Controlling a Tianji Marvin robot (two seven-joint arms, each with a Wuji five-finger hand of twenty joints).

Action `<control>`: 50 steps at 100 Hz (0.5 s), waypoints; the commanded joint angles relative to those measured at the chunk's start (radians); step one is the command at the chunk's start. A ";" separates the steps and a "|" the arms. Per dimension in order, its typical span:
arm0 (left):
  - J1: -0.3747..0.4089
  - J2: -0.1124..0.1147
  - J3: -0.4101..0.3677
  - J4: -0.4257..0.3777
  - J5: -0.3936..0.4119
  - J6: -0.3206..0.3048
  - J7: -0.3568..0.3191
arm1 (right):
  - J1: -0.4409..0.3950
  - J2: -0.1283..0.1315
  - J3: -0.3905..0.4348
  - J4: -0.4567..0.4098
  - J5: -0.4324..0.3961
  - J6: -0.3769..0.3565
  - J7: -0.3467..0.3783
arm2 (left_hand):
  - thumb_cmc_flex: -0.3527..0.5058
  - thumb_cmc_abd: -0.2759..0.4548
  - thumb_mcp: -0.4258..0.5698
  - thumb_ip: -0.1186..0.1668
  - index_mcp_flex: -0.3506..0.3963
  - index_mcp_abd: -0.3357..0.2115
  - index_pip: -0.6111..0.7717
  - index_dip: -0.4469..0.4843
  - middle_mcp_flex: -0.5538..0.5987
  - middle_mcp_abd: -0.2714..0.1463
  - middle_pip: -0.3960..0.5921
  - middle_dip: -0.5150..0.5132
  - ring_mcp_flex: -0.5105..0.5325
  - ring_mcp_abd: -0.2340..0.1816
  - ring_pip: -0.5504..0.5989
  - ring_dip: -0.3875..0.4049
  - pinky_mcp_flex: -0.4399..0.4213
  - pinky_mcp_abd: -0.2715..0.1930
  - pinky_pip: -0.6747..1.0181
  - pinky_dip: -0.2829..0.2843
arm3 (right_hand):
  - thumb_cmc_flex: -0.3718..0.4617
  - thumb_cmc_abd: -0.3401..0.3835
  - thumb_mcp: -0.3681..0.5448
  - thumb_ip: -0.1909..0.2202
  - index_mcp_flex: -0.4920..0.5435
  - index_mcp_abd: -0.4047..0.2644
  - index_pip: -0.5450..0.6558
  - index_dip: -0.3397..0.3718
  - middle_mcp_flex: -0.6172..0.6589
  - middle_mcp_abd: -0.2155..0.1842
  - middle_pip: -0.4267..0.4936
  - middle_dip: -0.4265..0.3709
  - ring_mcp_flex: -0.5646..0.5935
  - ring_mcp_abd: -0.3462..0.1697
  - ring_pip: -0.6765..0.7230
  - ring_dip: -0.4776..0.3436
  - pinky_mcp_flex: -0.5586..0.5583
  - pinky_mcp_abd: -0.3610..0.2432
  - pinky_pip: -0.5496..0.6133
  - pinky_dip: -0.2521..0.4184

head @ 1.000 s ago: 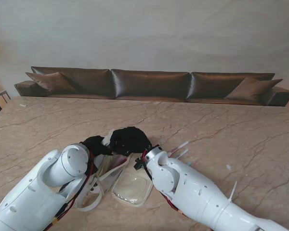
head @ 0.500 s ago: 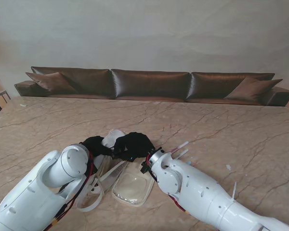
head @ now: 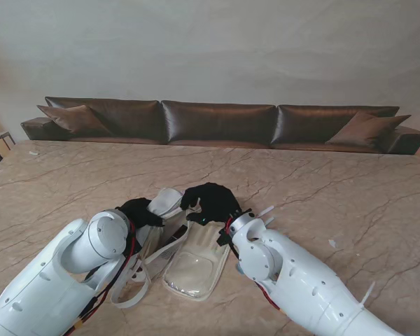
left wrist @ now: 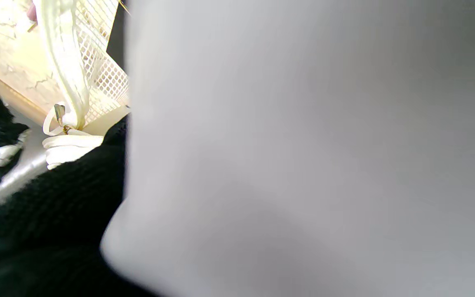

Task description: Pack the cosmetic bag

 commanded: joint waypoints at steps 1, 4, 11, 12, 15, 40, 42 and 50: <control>0.013 -0.004 -0.003 -0.012 -0.002 0.004 -0.004 | -0.013 0.025 0.025 -0.025 0.001 0.014 0.025 | 0.085 0.084 0.091 0.053 0.029 -0.150 0.065 0.015 0.057 -0.119 0.076 0.018 0.048 -0.013 0.009 0.010 0.005 -0.007 0.086 0.004 | 0.032 0.017 0.014 -0.014 -0.011 -0.038 0.042 -0.031 0.042 0.007 0.025 0.018 0.038 0.021 0.017 -0.011 0.033 -0.020 0.057 -0.010; 0.014 -0.004 -0.004 -0.013 -0.002 0.005 -0.003 | -0.024 0.032 0.042 -0.044 0.002 0.032 0.047 | 0.085 0.083 0.091 0.053 0.030 -0.151 0.066 0.016 0.057 -0.119 0.076 0.018 0.048 -0.013 0.009 0.010 0.005 -0.007 0.086 0.004 | 0.035 0.024 0.018 -0.008 -0.003 -0.034 0.046 -0.033 0.052 0.011 0.024 0.019 0.050 0.026 0.019 -0.012 0.045 -0.018 0.064 -0.013; 0.017 -0.005 -0.006 -0.015 -0.004 0.007 0.001 | -0.042 0.044 0.076 -0.077 0.009 0.073 0.094 | 0.086 0.083 0.092 0.053 0.030 -0.151 0.066 0.016 0.058 -0.118 0.076 0.017 0.048 -0.012 0.010 0.010 0.005 -0.007 0.086 0.004 | 0.044 0.047 0.039 0.014 0.011 -0.028 0.049 -0.039 0.081 0.023 0.023 0.022 0.077 0.033 0.025 -0.015 0.074 -0.015 0.082 -0.024; 0.017 -0.005 -0.007 -0.016 -0.004 0.007 0.002 | -0.044 0.046 0.080 -0.081 0.011 0.078 0.102 | 0.086 0.082 0.092 0.053 0.030 -0.150 0.066 0.015 0.058 -0.118 0.076 0.017 0.048 -0.012 0.010 0.010 0.005 -0.007 0.086 0.004 | 0.046 0.051 0.044 0.018 0.012 -0.027 0.049 -0.040 0.085 0.025 0.022 0.023 0.080 0.034 0.025 -0.016 0.077 -0.014 0.084 -0.026; 0.018 -0.006 -0.007 -0.016 -0.004 0.007 0.003 | -0.050 0.050 0.090 -0.091 0.018 0.091 0.122 | 0.086 0.083 0.092 0.053 0.030 -0.151 0.066 0.015 0.058 -0.118 0.076 0.017 0.048 -0.012 0.010 0.010 0.005 -0.007 0.086 0.004 | 0.051 0.057 0.057 0.029 0.014 -0.025 0.048 -0.044 0.095 0.029 0.018 0.023 0.087 0.037 0.026 -0.018 0.083 -0.013 0.092 -0.032; 0.021 -0.010 -0.009 -0.021 -0.017 0.007 0.016 | -0.036 0.057 0.099 -0.085 0.141 0.195 0.264 | 0.086 0.083 0.091 0.053 0.029 -0.150 0.066 0.015 0.057 -0.118 0.076 0.017 0.049 -0.013 0.011 0.009 0.007 -0.007 0.086 0.004 | 0.096 0.077 0.128 0.066 0.044 0.025 0.045 -0.083 0.148 0.066 -0.013 0.009 0.117 0.072 0.017 -0.038 0.109 0.009 0.129 -0.076; 0.021 -0.010 -0.009 -0.021 -0.017 0.006 0.016 | -0.032 0.057 0.096 -0.081 0.154 0.202 0.274 | 0.086 0.084 0.090 0.053 0.029 -0.150 0.066 0.015 0.057 -0.118 0.076 0.016 0.048 -0.013 0.011 0.009 0.007 -0.007 0.086 0.004 | 0.106 0.075 0.134 0.067 0.048 0.027 0.046 -0.085 0.154 0.068 -0.014 0.009 0.119 0.074 0.019 -0.038 0.111 0.011 0.134 -0.077; 0.022 -0.010 -0.009 -0.022 -0.017 0.006 0.016 | -0.012 0.053 0.080 -0.056 0.181 0.223 0.294 | 0.086 0.083 0.091 0.053 0.030 -0.151 0.067 0.015 0.058 -0.117 0.077 0.016 0.048 -0.014 0.011 0.009 0.007 -0.008 0.086 0.003 | 0.106 0.068 0.138 0.065 0.055 0.027 0.051 -0.088 0.160 0.067 -0.015 0.009 0.122 0.075 0.019 -0.039 0.112 0.012 0.138 -0.080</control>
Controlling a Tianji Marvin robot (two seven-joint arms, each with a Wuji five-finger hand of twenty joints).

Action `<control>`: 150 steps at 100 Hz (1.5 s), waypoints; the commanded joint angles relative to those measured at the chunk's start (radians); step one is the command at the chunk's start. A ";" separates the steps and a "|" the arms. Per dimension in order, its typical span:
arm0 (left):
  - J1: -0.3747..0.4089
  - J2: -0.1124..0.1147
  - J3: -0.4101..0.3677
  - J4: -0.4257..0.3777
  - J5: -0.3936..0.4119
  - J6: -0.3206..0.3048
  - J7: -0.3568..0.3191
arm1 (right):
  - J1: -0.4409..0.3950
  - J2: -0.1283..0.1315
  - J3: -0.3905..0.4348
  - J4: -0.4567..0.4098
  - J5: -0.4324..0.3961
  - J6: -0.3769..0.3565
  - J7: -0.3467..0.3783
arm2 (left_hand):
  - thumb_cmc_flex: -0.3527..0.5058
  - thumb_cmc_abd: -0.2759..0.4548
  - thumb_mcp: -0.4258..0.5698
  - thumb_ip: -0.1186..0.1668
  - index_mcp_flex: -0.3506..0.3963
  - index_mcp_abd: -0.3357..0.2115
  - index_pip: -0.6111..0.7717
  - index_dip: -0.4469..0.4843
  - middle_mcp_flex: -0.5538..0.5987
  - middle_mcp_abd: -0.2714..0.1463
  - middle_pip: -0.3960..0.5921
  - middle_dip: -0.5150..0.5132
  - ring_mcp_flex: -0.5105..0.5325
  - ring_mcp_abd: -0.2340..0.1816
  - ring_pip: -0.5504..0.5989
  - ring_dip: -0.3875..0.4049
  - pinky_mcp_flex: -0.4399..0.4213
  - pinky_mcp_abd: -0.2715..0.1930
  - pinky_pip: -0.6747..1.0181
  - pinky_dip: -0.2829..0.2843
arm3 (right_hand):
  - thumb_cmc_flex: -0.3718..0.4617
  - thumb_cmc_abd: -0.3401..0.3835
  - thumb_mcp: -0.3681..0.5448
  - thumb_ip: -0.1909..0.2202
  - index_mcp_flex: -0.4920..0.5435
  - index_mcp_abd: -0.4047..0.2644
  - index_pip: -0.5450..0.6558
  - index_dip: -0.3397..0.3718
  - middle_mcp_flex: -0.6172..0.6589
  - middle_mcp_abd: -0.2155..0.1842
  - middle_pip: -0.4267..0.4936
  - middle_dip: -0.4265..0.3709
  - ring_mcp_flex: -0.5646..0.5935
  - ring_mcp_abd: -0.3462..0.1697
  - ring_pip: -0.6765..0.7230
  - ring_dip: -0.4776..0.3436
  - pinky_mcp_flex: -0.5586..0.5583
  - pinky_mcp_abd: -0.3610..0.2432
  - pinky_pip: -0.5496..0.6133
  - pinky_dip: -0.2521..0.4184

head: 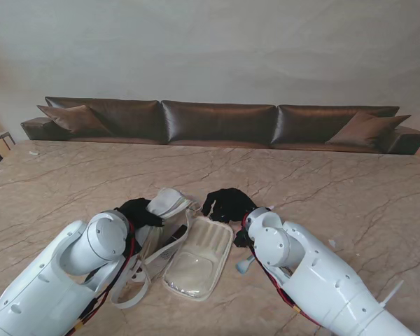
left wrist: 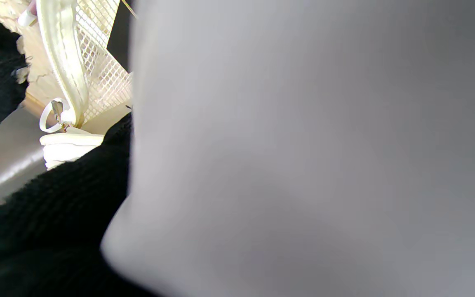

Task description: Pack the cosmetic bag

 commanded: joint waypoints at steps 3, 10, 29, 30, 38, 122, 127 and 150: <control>0.008 -0.007 -0.001 -0.014 -0.004 0.002 -0.004 | 0.022 -0.007 -0.019 0.039 -0.026 0.009 -0.014 | 0.086 0.083 0.092 0.053 0.030 -0.152 0.067 0.015 0.058 -0.117 0.077 0.017 0.048 -0.013 0.011 0.002 0.007 -0.008 0.086 0.003 | 0.016 0.001 0.042 0.010 0.041 -0.011 0.035 -0.018 0.042 0.004 -0.006 0.000 0.029 0.033 0.002 -0.013 0.018 -0.003 0.077 -0.010; 0.009 -0.006 -0.002 -0.017 -0.002 0.003 -0.006 | 0.034 -0.018 -0.033 0.063 -0.016 0.037 -0.028 | 0.086 0.084 0.091 0.053 0.030 -0.152 0.067 0.015 0.057 -0.118 0.077 0.017 0.048 -0.013 0.011 0.001 0.007 -0.008 0.086 0.003 | -0.017 -0.014 0.017 0.010 0.035 -0.018 0.043 -0.001 0.034 -0.002 0.003 0.008 0.024 0.032 -0.008 -0.020 0.007 0.008 0.059 -0.024; 0.012 -0.004 -0.003 -0.022 0.004 0.006 -0.011 | 0.052 -0.051 -0.051 0.118 -0.007 0.077 -0.118 | 0.085 0.083 0.091 0.053 0.030 -0.150 0.066 0.015 0.057 -0.119 0.077 0.017 0.048 -0.014 0.012 0.001 0.007 -0.005 0.086 0.003 | -0.109 -0.073 -0.122 -0.054 -0.050 0.000 -0.059 0.203 -0.110 -0.030 0.074 0.029 -0.074 0.013 -0.050 -0.024 -0.072 -0.001 0.008 -0.011; 0.012 -0.004 -0.003 -0.022 0.005 0.006 -0.012 | 0.053 -0.052 -0.051 0.119 -0.004 0.076 -0.119 | 0.085 0.083 0.091 0.053 0.030 -0.150 0.067 0.015 0.057 -0.119 0.077 0.017 0.048 -0.014 0.012 0.001 0.007 -0.005 0.086 0.003 | -0.117 -0.069 -0.119 -0.043 -0.054 0.012 -0.082 0.204 -0.123 -0.028 0.072 0.029 -0.086 0.014 -0.056 -0.024 -0.083 0.000 0.002 -0.008; 0.010 -0.004 0.000 -0.021 0.005 0.007 -0.013 | 0.058 -0.059 -0.054 0.129 0.022 0.063 -0.122 | 0.084 0.083 0.093 0.053 0.030 -0.155 0.067 0.016 0.057 -0.121 0.077 0.017 0.048 -0.015 0.012 0.001 0.007 -0.005 0.086 0.003 | -0.148 -0.035 -0.100 0.118 -0.069 0.081 -0.247 0.257 -0.180 -0.023 0.064 0.025 -0.129 0.011 -0.062 -0.018 -0.118 -0.002 -0.019 0.020; 0.009 -0.007 0.016 -0.022 0.005 0.019 -0.002 | 0.066 -0.094 -0.071 0.192 0.185 -0.120 -0.130 | 0.081 0.081 0.095 0.053 0.030 -0.154 0.067 0.015 0.057 -0.118 0.077 0.018 0.048 -0.016 0.010 0.000 0.006 -0.007 0.085 0.003 | -0.005 0.126 -0.112 -0.029 0.048 -0.080 0.059 0.084 -0.081 -0.043 0.113 0.154 -0.135 0.035 0.183 0.147 -0.094 -0.012 0.138 0.140; 0.010 -0.007 0.015 -0.023 0.006 0.021 0.000 | 0.064 -0.091 -0.072 0.184 0.188 -0.124 -0.118 | 0.082 0.083 0.095 0.053 0.029 -0.153 0.066 0.015 0.057 -0.117 0.077 0.018 0.048 -0.016 0.010 0.000 0.006 -0.008 0.085 0.003 | 0.012 0.157 -0.113 -0.027 0.043 -0.061 0.058 0.096 -0.090 -0.034 0.117 0.167 -0.143 0.039 0.206 0.170 -0.097 -0.012 0.148 0.150; 0.014 -0.008 0.012 -0.026 0.007 0.030 0.007 | 0.049 -0.089 -0.077 0.166 0.207 -0.142 -0.104 | 0.079 0.083 0.095 0.053 0.029 -0.153 0.066 0.013 0.057 -0.125 0.075 0.017 0.048 -0.016 0.010 0.000 0.006 -0.010 0.085 0.002 | 0.046 0.126 -0.032 -0.001 0.065 -0.073 0.063 0.122 -0.081 -0.024 0.127 0.193 -0.129 0.034 0.272 0.216 -0.080 -0.019 0.186 0.168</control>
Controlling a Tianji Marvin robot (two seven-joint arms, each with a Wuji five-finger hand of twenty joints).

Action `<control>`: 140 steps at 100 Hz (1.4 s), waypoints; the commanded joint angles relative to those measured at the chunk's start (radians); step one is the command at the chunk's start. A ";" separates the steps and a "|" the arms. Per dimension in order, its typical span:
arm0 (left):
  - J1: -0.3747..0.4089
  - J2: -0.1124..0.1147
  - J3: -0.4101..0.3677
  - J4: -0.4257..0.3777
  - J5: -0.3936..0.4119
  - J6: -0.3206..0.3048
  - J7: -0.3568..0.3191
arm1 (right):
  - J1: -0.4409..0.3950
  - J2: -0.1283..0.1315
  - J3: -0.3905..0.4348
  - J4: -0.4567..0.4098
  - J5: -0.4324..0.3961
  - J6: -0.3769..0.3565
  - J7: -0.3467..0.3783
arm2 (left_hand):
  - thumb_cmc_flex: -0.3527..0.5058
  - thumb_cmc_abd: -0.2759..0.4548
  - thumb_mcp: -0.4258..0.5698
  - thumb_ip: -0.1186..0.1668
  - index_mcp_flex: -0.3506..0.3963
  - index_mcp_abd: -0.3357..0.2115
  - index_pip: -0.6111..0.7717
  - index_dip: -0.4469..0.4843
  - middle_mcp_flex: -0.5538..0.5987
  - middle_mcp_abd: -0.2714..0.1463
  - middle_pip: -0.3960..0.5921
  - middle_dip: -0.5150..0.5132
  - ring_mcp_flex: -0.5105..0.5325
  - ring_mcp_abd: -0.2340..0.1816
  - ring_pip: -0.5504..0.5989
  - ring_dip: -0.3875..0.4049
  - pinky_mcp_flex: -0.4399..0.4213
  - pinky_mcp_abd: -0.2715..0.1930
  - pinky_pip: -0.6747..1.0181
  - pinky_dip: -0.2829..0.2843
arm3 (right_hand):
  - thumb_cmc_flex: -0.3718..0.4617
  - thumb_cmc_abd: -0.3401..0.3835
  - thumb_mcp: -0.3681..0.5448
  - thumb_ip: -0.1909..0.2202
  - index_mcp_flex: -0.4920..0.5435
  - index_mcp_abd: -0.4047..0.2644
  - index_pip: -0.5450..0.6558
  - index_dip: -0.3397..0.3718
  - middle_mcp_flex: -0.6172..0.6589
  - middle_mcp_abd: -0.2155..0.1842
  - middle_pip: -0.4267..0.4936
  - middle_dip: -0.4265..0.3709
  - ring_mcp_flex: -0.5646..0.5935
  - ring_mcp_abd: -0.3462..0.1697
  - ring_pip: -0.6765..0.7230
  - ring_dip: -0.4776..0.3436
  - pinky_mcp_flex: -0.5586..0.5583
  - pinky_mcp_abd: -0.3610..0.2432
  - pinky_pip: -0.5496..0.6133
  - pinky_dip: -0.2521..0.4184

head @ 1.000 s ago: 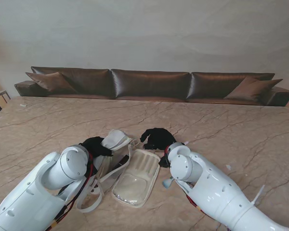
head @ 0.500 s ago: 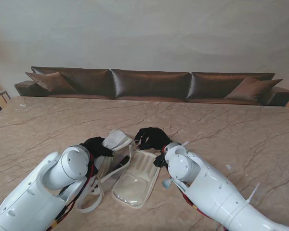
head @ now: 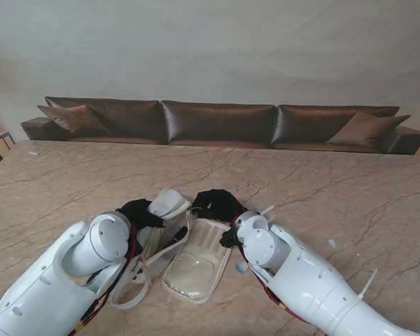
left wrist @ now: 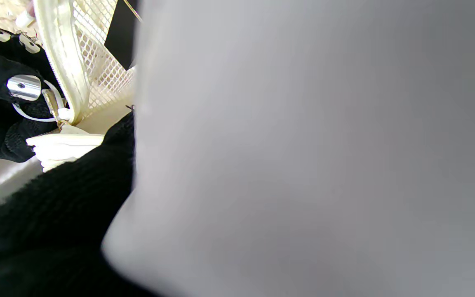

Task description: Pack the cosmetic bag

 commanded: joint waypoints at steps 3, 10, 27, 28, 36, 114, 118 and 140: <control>0.009 -0.007 0.000 -0.012 -0.001 0.005 -0.003 | -0.018 -0.006 -0.003 -0.017 0.025 -0.017 0.007 | 0.079 0.082 0.095 0.053 0.030 -0.153 0.066 0.013 0.057 -0.119 0.076 0.017 0.048 -0.016 0.010 -0.005 0.006 -0.010 0.086 0.002 | 0.064 0.006 0.067 0.041 0.030 -0.050 0.024 0.024 0.003 -0.001 0.041 0.020 0.001 0.021 0.043 0.019 0.017 -0.028 0.126 0.020; 0.010 -0.006 -0.001 -0.013 -0.001 0.005 -0.006 | -0.024 -0.002 -0.003 -0.027 0.030 -0.017 0.018 | 0.079 0.082 0.095 0.053 0.029 -0.152 0.067 0.013 0.058 -0.118 0.076 0.017 0.048 -0.016 0.010 -0.005 0.006 -0.010 0.086 0.002 | 0.055 0.018 0.068 0.041 0.030 -0.058 0.026 0.037 0.003 0.000 0.052 0.036 0.000 0.021 0.055 0.026 0.011 -0.028 0.133 0.025; 0.014 -0.006 -0.005 -0.019 0.003 0.005 -0.005 | -0.051 0.005 0.011 -0.053 0.030 -0.021 0.020 | 0.085 0.083 0.095 0.054 0.029 -0.153 0.067 0.013 0.057 -0.125 0.075 0.017 0.048 -0.017 0.010 -0.005 0.006 -0.010 0.086 0.002 | -0.045 0.079 -0.016 0.047 0.020 -0.049 -0.006 -0.010 0.013 -0.017 0.120 0.092 0.008 0.021 0.081 0.034 0.008 -0.021 0.143 0.033; 0.014 -0.006 -0.006 -0.019 0.003 0.005 -0.005 | -0.053 0.006 0.012 -0.055 0.030 -0.020 0.021 | 0.085 0.083 0.095 0.054 0.028 -0.152 0.067 0.012 0.056 -0.120 0.075 0.017 0.048 -0.017 0.009 -0.005 0.006 -0.010 0.086 0.002 | -0.045 0.082 -0.022 0.045 0.019 -0.048 -0.006 -0.014 0.014 -0.018 0.122 0.094 0.010 0.021 0.082 0.034 0.008 -0.020 0.144 0.034; 0.016 -0.005 -0.009 -0.021 0.003 0.004 -0.007 | -0.067 0.011 0.022 -0.072 0.040 -0.001 0.036 | 0.082 0.082 0.095 0.055 0.029 -0.152 0.066 0.011 0.058 -0.126 0.075 0.017 0.048 -0.015 0.009 -0.005 0.006 -0.010 0.086 0.002 | -0.038 0.111 -0.054 0.027 0.015 -0.044 -0.002 -0.030 0.026 -0.020 0.139 0.106 0.024 0.021 0.096 0.037 0.009 -0.016 0.148 0.038; 0.015 -0.002 -0.004 -0.039 -0.001 0.015 -0.019 | -0.104 0.003 0.068 -0.089 0.304 0.024 0.149 | 0.056 0.081 0.115 0.052 0.022 -0.143 0.063 -0.008 0.053 -0.115 0.067 0.027 0.047 -0.011 -0.005 -0.003 0.001 -0.009 0.082 0.002 | -0.057 0.028 0.096 0.077 0.047 -0.037 0.039 0.045 0.182 0.007 0.132 -0.078 0.184 0.068 0.143 -0.048 0.110 0.045 0.183 -0.033; 0.016 -0.001 -0.004 -0.040 -0.001 0.014 -0.019 | -0.101 0.006 0.068 -0.084 0.309 0.022 0.163 | 0.053 0.081 0.115 0.051 0.022 -0.143 0.063 -0.008 0.052 -0.116 0.067 0.027 0.046 -0.011 -0.007 -0.004 -0.003 -0.009 0.080 0.002 | -0.100 0.041 0.075 0.094 0.047 -0.038 0.040 0.055 0.169 0.008 0.129 -0.073 0.169 0.071 0.141 -0.044 0.095 0.042 0.180 -0.028; 0.021 0.001 -0.015 -0.044 -0.010 0.002 -0.032 | -0.095 0.001 0.066 -0.057 0.320 0.000 0.163 | -0.052 0.096 0.139 0.071 -0.009 -0.108 0.032 -0.045 0.005 -0.082 0.015 0.047 -0.024 0.037 -0.082 0.028 -0.100 0.020 0.020 0.046 | -0.112 0.127 0.045 0.104 0.041 -0.043 0.036 0.255 0.120 0.031 0.133 -0.047 0.112 0.102 0.143 -0.027 0.034 0.045 0.192 0.008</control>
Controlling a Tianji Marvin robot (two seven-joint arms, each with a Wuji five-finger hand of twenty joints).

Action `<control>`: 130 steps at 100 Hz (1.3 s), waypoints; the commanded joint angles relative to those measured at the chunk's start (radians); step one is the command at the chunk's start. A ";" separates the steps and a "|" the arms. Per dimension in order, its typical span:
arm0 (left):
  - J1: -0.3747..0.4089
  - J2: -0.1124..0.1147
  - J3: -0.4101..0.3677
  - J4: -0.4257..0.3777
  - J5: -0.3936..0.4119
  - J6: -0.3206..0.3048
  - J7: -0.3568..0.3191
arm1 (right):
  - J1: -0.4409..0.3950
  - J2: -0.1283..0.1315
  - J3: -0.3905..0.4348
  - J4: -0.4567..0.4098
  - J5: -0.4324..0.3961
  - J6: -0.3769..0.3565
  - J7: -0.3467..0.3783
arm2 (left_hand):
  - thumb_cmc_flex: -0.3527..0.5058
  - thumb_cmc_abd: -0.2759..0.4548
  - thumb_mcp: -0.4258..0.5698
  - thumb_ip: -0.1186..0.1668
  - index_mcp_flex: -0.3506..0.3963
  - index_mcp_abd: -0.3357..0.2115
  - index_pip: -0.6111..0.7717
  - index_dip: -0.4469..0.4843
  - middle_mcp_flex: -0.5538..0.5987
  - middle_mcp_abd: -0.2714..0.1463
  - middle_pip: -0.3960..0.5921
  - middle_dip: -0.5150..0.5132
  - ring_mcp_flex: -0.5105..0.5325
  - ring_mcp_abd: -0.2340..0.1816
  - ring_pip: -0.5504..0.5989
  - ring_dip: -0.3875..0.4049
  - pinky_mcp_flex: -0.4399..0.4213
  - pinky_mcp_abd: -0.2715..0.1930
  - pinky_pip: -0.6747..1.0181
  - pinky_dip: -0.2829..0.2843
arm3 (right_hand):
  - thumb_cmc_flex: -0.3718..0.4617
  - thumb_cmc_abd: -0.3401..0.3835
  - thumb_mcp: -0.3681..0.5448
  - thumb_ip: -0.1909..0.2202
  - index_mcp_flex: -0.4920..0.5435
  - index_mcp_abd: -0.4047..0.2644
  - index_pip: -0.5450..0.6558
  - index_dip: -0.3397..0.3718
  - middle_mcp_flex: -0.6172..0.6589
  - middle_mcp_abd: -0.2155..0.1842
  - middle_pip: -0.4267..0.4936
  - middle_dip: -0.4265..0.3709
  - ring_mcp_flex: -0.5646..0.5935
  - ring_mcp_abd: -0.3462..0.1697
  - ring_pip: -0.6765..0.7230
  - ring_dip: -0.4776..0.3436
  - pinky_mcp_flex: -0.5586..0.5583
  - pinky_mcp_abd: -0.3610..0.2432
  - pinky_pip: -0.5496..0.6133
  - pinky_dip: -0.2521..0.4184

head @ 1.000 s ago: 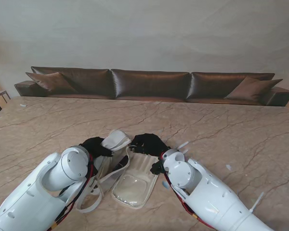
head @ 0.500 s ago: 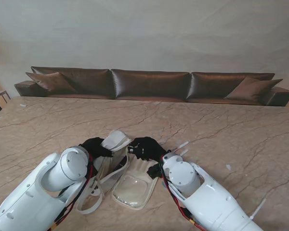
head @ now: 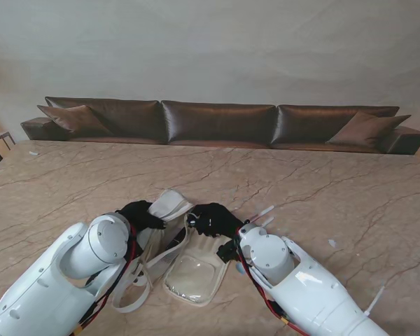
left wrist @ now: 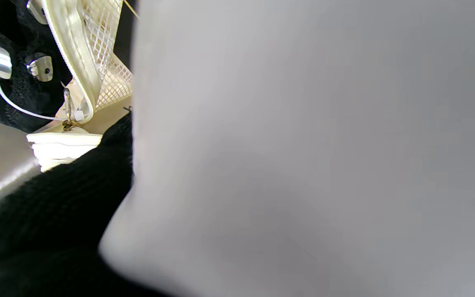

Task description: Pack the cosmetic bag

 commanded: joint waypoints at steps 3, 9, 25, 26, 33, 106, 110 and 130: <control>0.008 -0.002 -0.008 -0.018 -0.011 -0.014 -0.011 | -0.003 -0.007 -0.002 0.007 -0.002 -0.008 -0.019 | -0.048 0.100 0.110 0.086 -0.016 -0.099 0.022 -0.026 -0.008 -0.071 0.011 0.038 -0.023 0.020 -0.048 0.019 -0.049 0.024 0.004 0.039 | -0.014 0.077 0.001 0.017 0.030 -0.065 0.046 0.126 -0.041 0.021 -0.007 0.013 -0.034 0.059 0.003 0.019 -0.031 -0.026 0.143 0.027; 0.011 -0.002 -0.013 -0.019 -0.011 -0.023 -0.009 | -0.001 -0.009 -0.005 0.013 -0.021 -0.014 -0.036 | -0.101 0.116 0.089 0.120 -0.030 -0.083 0.000 -0.043 -0.040 -0.046 -0.013 0.012 -0.067 0.063 -0.088 0.020 -0.093 0.036 -0.042 0.057 | -0.009 0.088 0.001 0.018 0.018 -0.064 0.041 0.134 -0.053 0.025 -0.010 0.013 -0.045 0.061 0.002 0.021 -0.041 -0.027 0.147 0.030; 0.021 0.003 -0.028 -0.034 0.002 -0.047 -0.027 | 0.008 -0.016 -0.019 0.033 -0.099 -0.036 -0.099 | -0.259 0.235 -0.069 0.243 -0.087 -0.018 -0.120 -0.078 -0.173 0.008 -0.085 -0.135 -0.211 0.082 -0.225 -0.008 -0.249 0.044 -0.207 0.099 | 0.012 0.092 0.002 0.030 -0.005 -0.067 0.023 0.123 -0.069 0.023 -0.008 0.018 -0.061 0.054 -0.004 0.020 -0.051 -0.032 0.144 0.031; 0.022 0.003 -0.028 -0.036 0.003 -0.049 -0.027 | 0.008 -0.017 -0.020 0.034 -0.102 -0.037 -0.104 | -0.270 0.246 -0.076 0.252 -0.092 -0.011 -0.134 -0.078 -0.184 0.012 -0.095 -0.142 -0.221 0.082 -0.237 -0.012 -0.261 0.043 -0.222 0.099 | 0.014 0.091 0.002 0.030 -0.005 -0.067 0.025 0.123 -0.069 0.023 -0.007 0.018 -0.060 0.053 -0.004 0.021 -0.051 -0.032 0.144 0.032; 0.027 0.004 -0.035 -0.044 0.010 -0.060 -0.028 | 0.012 -0.024 -0.025 0.043 -0.117 -0.045 -0.133 | -0.322 0.320 -0.141 0.293 -0.123 0.049 -0.240 -0.101 -0.272 0.045 -0.162 -0.194 -0.298 0.087 -0.330 -0.044 -0.339 0.039 -0.331 0.086 | 0.024 0.089 -0.003 0.033 -0.008 -0.076 0.040 0.133 -0.072 0.020 0.006 0.028 -0.057 0.049 -0.001 0.021 -0.051 -0.033 0.144 0.032; -0.068 0.027 0.056 -0.082 0.235 -0.175 -0.115 | 0.037 -0.026 -0.042 0.065 -0.197 -0.049 -0.172 | -0.268 0.262 -0.325 0.282 -0.451 -0.092 -0.907 -0.597 -1.009 0.028 -0.739 -0.662 -0.955 -0.029 -0.960 -0.409 -0.787 0.054 -0.937 0.069 | 0.053 0.088 -0.031 0.028 -0.007 -0.097 0.051 0.184 -0.067 0.009 0.030 0.035 -0.041 0.032 0.002 0.014 -0.028 -0.042 0.131 0.020; -0.083 0.029 0.072 -0.080 0.248 -0.188 -0.130 | 0.041 -0.027 -0.045 0.069 -0.197 -0.053 -0.171 | -0.269 0.261 -0.328 0.281 -0.462 -0.097 -0.916 -0.600 -1.019 0.032 -0.750 -0.662 -0.954 -0.032 -0.960 -0.410 -0.785 0.057 -0.941 0.070 | 0.053 0.088 -0.031 0.028 -0.006 -0.096 0.051 0.185 -0.067 0.009 0.030 0.035 -0.040 0.031 0.002 0.014 -0.027 -0.042 0.131 0.020; -0.181 0.038 0.168 -0.031 0.283 -0.216 -0.187 | 0.051 -0.030 -0.053 0.084 -0.194 -0.070 -0.170 | -0.266 0.241 -0.307 0.275 -0.438 -0.100 -0.912 -0.594 -1.016 0.036 -0.754 -0.619 -0.897 -0.032 -0.913 -0.375 -0.745 0.074 -0.921 0.103 | 0.053 0.088 -0.031 0.026 -0.005 -0.097 0.048 0.187 -0.066 0.009 0.030 0.035 -0.038 0.030 0.002 0.013 -0.023 -0.043 0.132 0.018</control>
